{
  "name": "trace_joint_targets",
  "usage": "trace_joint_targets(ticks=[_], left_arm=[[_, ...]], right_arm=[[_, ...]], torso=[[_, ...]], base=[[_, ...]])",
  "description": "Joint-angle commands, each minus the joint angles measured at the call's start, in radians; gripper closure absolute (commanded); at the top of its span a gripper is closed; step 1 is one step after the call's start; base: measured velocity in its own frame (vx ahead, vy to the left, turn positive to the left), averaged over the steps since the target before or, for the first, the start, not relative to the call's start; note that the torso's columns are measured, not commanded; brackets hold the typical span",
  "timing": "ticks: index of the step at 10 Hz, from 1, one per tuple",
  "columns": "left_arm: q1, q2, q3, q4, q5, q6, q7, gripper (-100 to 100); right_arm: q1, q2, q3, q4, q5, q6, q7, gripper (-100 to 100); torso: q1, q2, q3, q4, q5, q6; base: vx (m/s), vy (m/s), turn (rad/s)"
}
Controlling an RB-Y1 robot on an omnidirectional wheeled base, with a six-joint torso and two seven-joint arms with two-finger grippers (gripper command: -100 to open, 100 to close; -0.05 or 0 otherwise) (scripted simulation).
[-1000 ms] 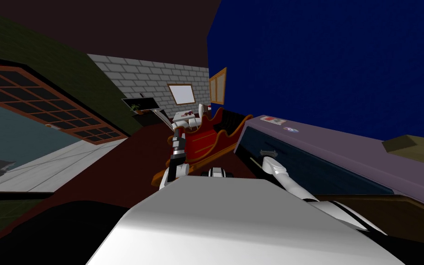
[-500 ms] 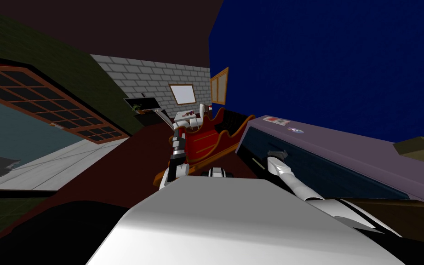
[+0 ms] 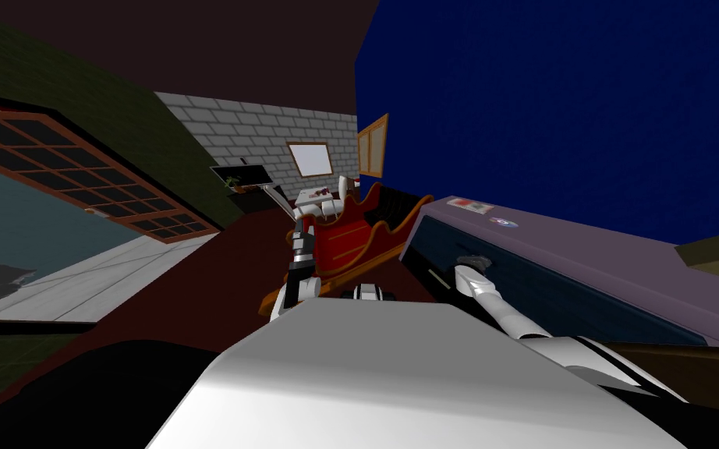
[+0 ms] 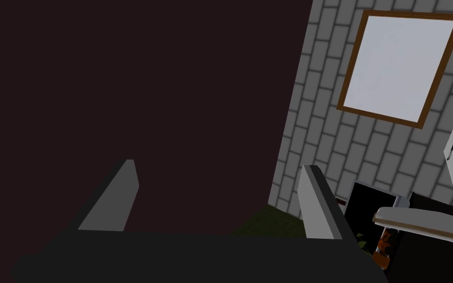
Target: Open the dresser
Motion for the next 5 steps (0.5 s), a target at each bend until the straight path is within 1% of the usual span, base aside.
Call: trace_joint_targets(ticks=[1, 2, 3, 5], left_arm=[[0.000, 0.000, 0.000, 0.000, 0.000, 0.000, 0.000, 0], [0.000, 0.000, -0.001, 0.000, 0.000, 0.000, 0.000, 0], [0.000, 0.000, 0.000, 0.000, 0.000, 0.000, 0.000, 0], [0.000, 0.000, 0.000, 0.000, 0.000, 0.000, 0.000, 0]], right_arm=[[-0.011, -0.003, -0.007, 0.017, -0.010, 0.002, 0.007, 100], [-0.013, -0.004, -0.009, 0.021, -0.013, 0.002, 0.009, 100], [-0.018, -0.006, -0.013, 0.029, -0.018, 0.003, 0.013, 100], [-0.026, -0.008, -0.018, 0.041, -0.025, 0.005, 0.018, 100]], torso=[[0.009, 0.004, 0.003, 0.001, 0.002, -0.001], [0.010, 0.007, 0.004, 0.002, 0.003, 0.000], [0.004, 0.004, 0.003, 0.002, 0.002, 0.000], [0.001, -0.002, -0.001, 0.000, 0.001, 0.000]], base=[[-0.141, 0.166, 0.084], [-0.127, 0.136, 0.047], [-0.107, 0.149, 0.077], [-0.095, 0.169, 0.060]])
